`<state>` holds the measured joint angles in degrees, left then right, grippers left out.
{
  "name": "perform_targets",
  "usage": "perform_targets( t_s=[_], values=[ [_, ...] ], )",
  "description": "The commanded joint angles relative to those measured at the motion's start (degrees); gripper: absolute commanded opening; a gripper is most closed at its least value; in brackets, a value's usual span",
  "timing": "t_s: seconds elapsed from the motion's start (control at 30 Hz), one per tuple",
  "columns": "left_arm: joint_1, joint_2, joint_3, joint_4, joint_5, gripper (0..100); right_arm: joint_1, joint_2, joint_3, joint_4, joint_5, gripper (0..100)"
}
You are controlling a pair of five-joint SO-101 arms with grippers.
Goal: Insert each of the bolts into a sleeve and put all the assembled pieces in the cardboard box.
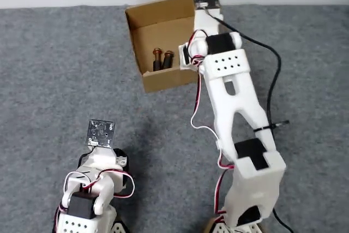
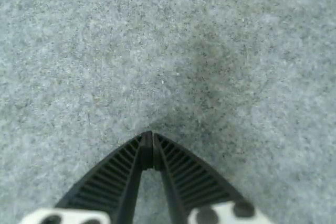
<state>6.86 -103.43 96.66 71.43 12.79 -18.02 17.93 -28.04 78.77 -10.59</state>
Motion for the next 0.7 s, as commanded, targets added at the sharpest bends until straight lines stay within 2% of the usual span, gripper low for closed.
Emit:
perform_targets(
  t_s=[0.0,0.4,0.67],
  values=[
    [-0.26,-0.26,-0.22,0.26,-0.35,0,0.13,-7.43,-2.11,5.32,-4.31,0.8],
    [-0.26,-0.26,-0.22,0.26,-0.35,0,-0.84,-19.56,-2.11,22.46,-10.99,0.8],
    [-0.26,-0.26,-0.22,0.26,-0.35,0,-0.04,-25.19,-2.11,23.78,-10.81,0.8]
  ],
)
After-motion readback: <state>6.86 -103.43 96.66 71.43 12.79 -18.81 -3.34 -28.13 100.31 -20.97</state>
